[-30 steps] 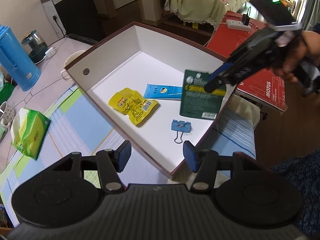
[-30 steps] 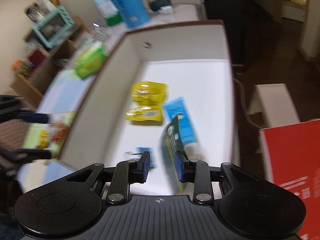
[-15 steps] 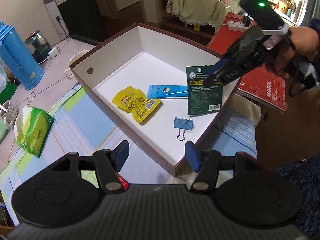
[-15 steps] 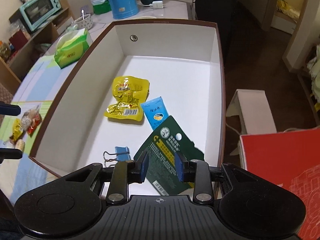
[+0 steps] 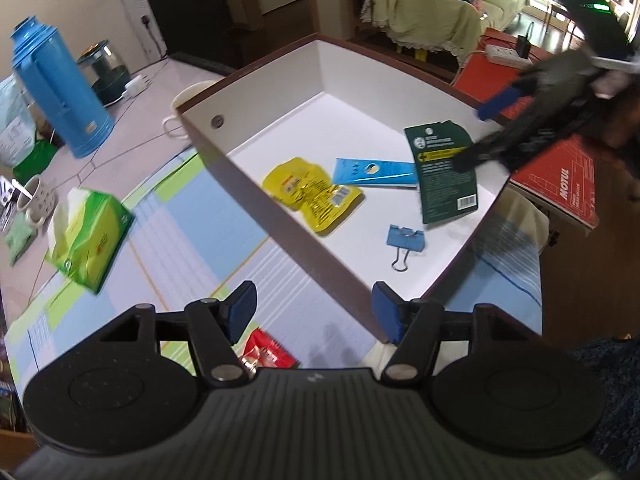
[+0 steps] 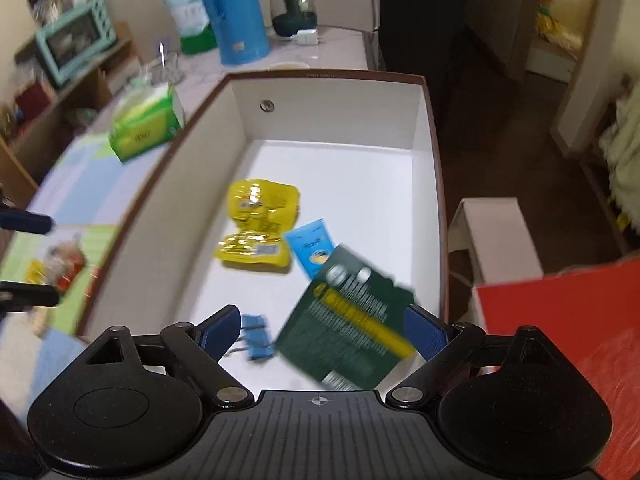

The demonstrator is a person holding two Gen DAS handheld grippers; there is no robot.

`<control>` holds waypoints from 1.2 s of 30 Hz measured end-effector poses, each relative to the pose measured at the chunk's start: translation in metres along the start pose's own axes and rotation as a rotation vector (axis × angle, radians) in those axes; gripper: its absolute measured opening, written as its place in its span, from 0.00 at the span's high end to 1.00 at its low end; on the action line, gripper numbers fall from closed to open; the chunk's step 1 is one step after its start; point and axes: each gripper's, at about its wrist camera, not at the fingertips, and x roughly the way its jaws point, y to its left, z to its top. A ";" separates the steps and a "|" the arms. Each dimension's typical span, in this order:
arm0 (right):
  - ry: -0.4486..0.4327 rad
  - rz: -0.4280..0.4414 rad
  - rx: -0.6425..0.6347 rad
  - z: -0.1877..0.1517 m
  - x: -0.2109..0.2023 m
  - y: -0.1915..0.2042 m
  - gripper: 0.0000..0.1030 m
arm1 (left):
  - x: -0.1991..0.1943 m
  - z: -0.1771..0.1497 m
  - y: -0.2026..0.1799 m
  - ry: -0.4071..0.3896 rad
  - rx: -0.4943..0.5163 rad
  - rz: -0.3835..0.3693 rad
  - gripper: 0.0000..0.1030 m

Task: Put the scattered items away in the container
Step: 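Withdraw both tools from the box back toward the remaining items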

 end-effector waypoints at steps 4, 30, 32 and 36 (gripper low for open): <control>-0.045 0.020 0.076 -0.017 -0.023 0.007 0.12 | -0.004 -0.003 0.006 -0.015 -0.008 0.005 0.37; -0.147 0.230 0.119 -0.020 -0.026 0.142 0.11 | -0.068 -0.201 0.118 0.120 -0.350 0.138 0.32; -0.117 0.254 0.091 -0.022 -0.015 0.161 0.11 | -0.067 -0.219 0.123 0.141 -0.385 0.136 0.33; -0.046 0.267 0.034 -0.024 0.009 0.194 0.11 | -0.062 -0.245 0.130 0.165 -0.431 0.133 0.40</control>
